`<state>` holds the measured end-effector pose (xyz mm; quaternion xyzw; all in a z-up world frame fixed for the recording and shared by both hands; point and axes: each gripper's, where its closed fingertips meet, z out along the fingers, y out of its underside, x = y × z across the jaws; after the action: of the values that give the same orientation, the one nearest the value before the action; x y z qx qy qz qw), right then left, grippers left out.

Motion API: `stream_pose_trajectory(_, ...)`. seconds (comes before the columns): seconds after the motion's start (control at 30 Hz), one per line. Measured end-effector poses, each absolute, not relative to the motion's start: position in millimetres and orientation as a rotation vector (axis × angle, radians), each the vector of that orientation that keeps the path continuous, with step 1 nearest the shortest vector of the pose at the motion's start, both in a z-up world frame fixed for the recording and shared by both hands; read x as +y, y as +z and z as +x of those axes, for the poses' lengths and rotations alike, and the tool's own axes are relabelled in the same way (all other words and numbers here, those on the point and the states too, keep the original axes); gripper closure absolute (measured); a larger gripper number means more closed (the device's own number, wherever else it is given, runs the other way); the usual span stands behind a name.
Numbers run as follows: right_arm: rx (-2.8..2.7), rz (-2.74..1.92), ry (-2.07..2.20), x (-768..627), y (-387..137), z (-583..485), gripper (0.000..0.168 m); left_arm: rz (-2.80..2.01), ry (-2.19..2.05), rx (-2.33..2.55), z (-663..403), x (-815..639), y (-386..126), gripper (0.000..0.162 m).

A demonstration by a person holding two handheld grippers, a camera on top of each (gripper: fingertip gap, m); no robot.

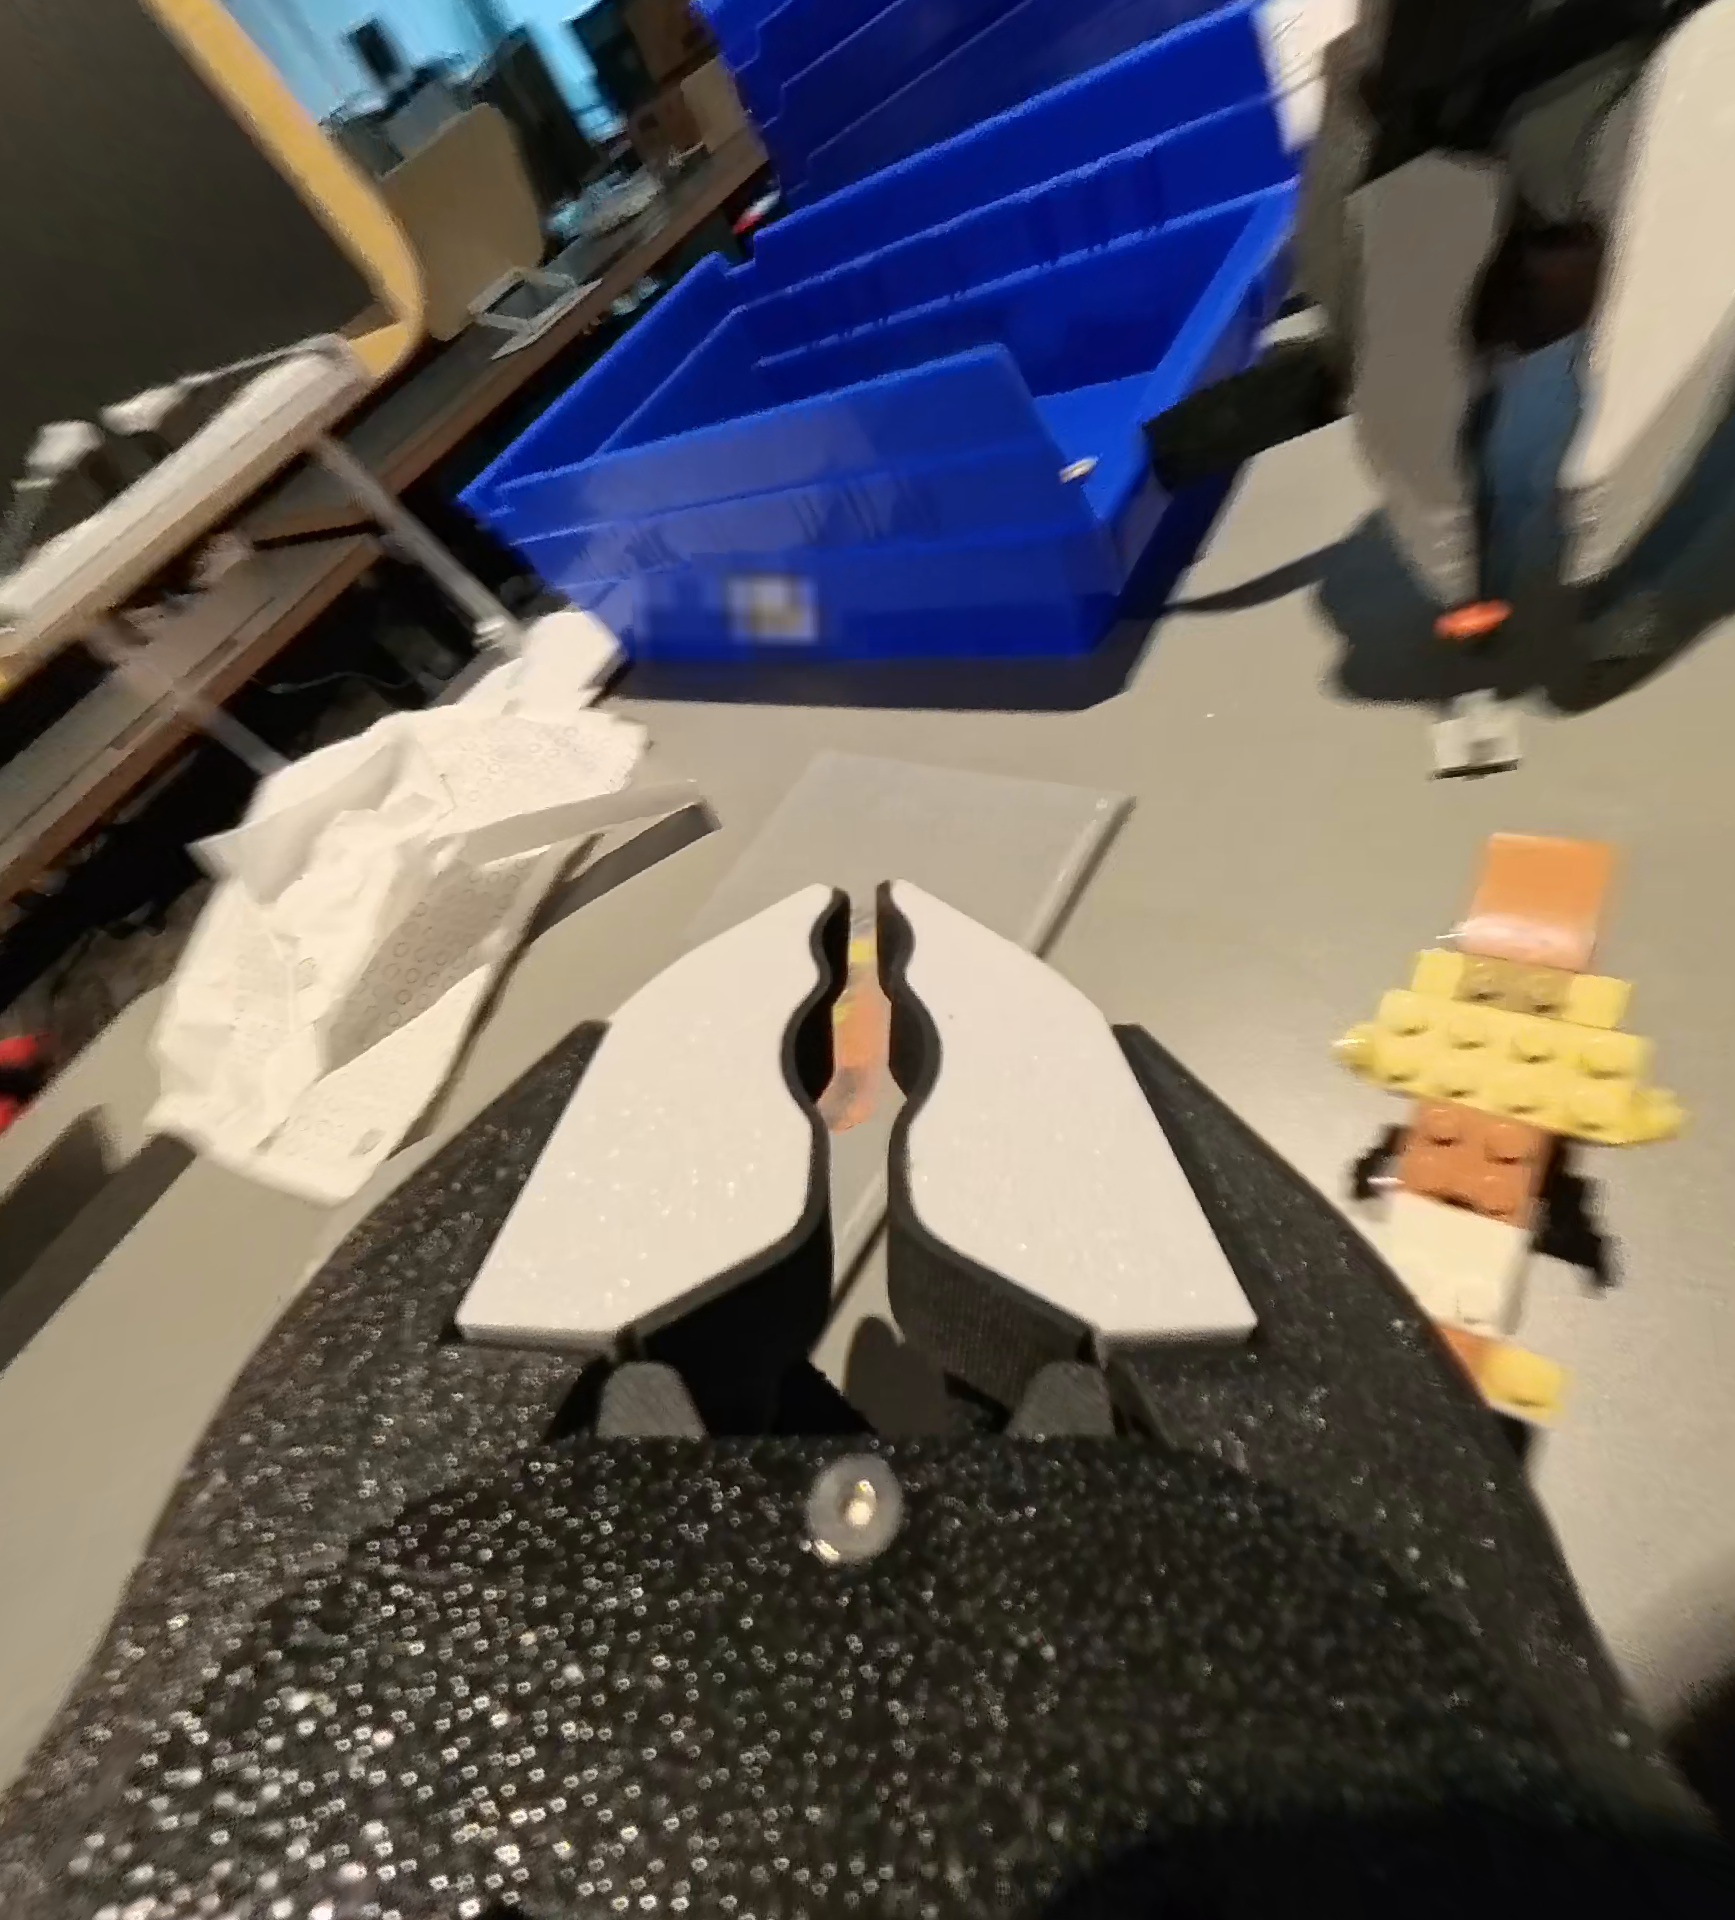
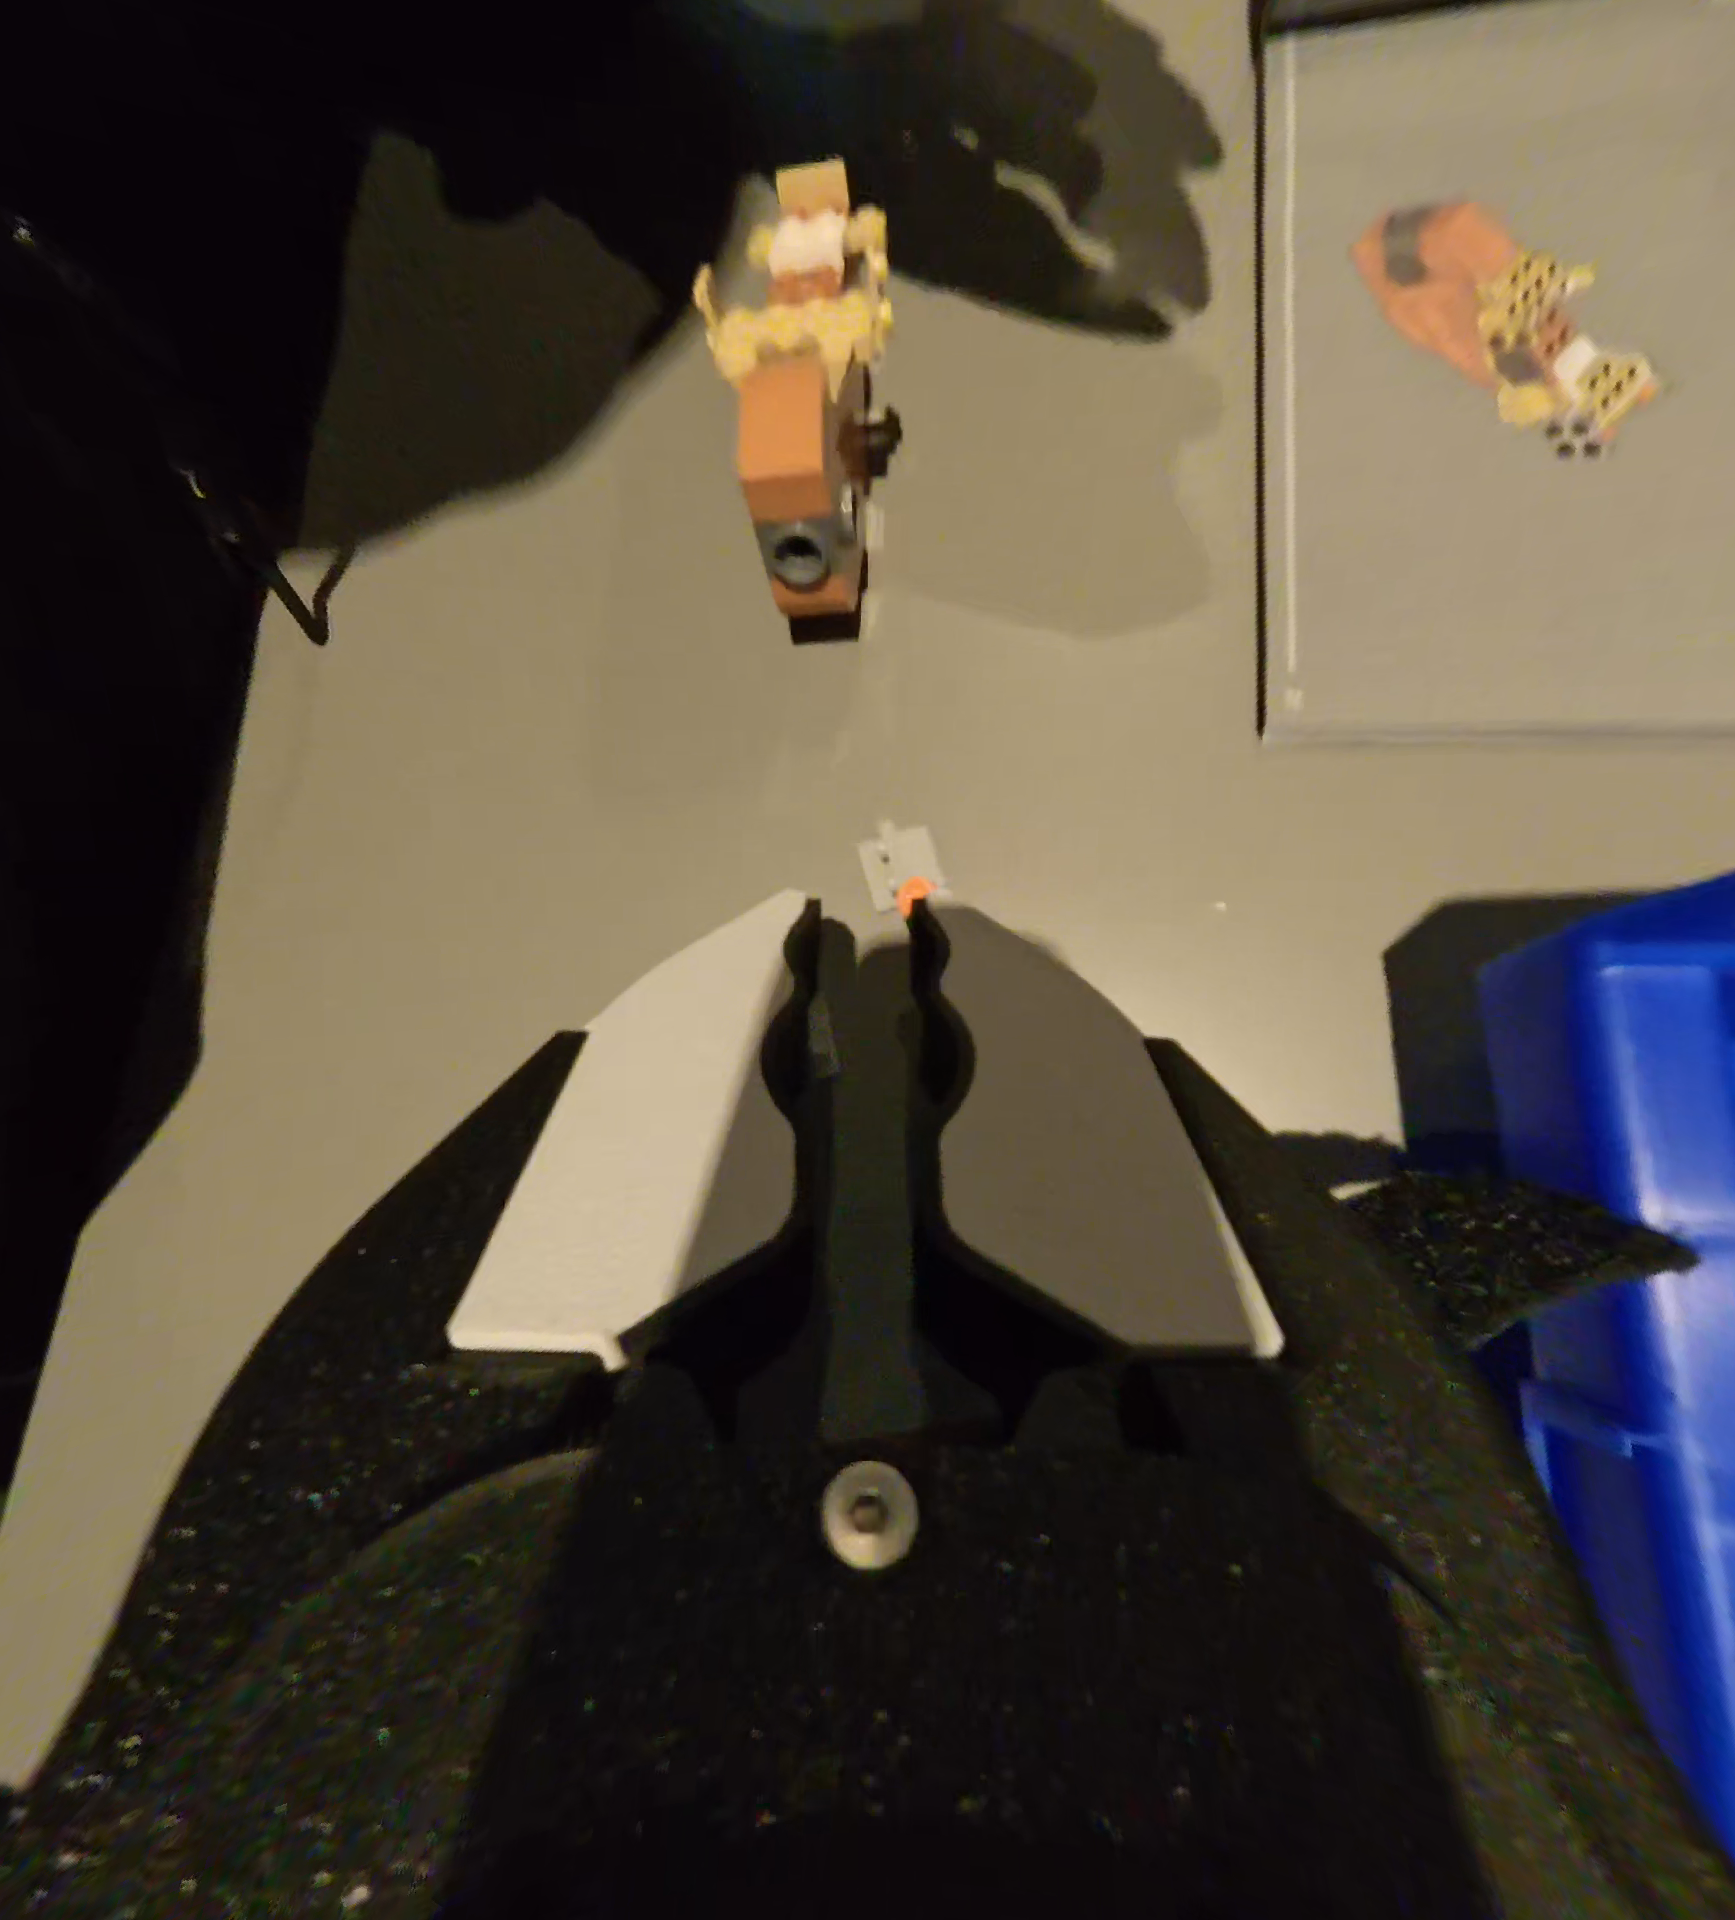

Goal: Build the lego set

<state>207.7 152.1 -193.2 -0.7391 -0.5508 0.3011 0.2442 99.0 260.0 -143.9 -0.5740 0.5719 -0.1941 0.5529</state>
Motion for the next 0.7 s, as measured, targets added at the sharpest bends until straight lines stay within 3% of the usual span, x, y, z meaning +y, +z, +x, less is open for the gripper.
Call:
stream_pose_trajectory(0.17, -1.497, -1.976, 0.79, 155.0, -190.9, 199.8, 0.149, -1.41, -0.82, 1.604, 131.6, 209.5, -149.5, 0.154)
stream_pose_trajectory(0.7, -1.421, -1.799, 0.791, 162.1, -159.0, 186.9, 0.149, -1.483, -0.992, 2.011, 190.2, 175.0, -163.8, 0.146)
